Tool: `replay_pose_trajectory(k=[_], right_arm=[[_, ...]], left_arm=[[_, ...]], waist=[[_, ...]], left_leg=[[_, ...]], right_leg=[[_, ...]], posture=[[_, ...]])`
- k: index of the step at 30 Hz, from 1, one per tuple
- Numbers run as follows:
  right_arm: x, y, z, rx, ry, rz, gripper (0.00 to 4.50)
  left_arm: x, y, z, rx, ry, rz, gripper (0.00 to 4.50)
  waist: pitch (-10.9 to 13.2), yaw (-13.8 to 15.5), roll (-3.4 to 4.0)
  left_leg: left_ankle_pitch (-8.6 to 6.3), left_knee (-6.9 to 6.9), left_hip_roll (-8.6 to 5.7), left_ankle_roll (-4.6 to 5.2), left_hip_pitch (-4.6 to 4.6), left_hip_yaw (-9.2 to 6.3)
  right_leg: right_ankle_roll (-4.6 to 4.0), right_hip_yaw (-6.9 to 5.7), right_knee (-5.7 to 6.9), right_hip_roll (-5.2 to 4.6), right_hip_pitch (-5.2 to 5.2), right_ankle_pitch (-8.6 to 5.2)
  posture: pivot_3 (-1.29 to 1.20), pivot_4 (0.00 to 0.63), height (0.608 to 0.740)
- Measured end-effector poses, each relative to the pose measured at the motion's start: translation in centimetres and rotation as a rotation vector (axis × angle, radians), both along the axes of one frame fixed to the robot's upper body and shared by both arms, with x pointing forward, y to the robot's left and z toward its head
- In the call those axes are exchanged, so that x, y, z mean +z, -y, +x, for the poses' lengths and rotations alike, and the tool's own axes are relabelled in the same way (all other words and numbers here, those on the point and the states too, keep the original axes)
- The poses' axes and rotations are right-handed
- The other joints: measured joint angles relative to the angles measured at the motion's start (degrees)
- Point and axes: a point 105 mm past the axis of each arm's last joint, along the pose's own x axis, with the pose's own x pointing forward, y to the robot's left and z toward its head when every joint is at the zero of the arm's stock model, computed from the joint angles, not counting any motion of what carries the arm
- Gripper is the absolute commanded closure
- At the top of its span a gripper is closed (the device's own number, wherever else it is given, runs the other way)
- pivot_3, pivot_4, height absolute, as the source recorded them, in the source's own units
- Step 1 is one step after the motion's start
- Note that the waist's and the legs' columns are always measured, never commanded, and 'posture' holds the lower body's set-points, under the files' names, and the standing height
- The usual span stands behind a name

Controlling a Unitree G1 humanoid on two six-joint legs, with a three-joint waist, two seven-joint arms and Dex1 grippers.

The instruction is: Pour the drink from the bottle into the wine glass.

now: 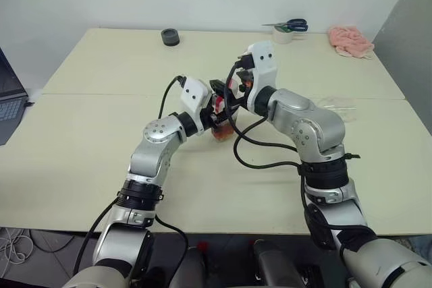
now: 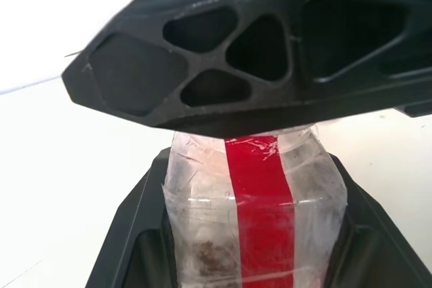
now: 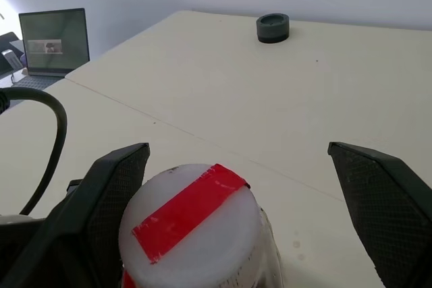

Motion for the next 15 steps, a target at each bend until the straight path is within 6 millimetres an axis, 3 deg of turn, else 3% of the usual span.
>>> replay_pose_trajectory(k=[15], right_arm=[[0.4, 1.5, -1.1, 0.057, 0.023, -0.027, 0.00]], left_arm=[[0.2, 0.5, -0.2, -0.012, 0.010, -0.003, 2.58]], waist=[[0.0, 0.0, 0.00]], left_leg=[[0.00, 0.00, 0.00, 0.00, 0.00, 0.01]], right_leg=[[0.00, 0.01, 0.00, 0.01, 0.00, 0.00]], posture=[[0.00, 0.150, 0.740]])
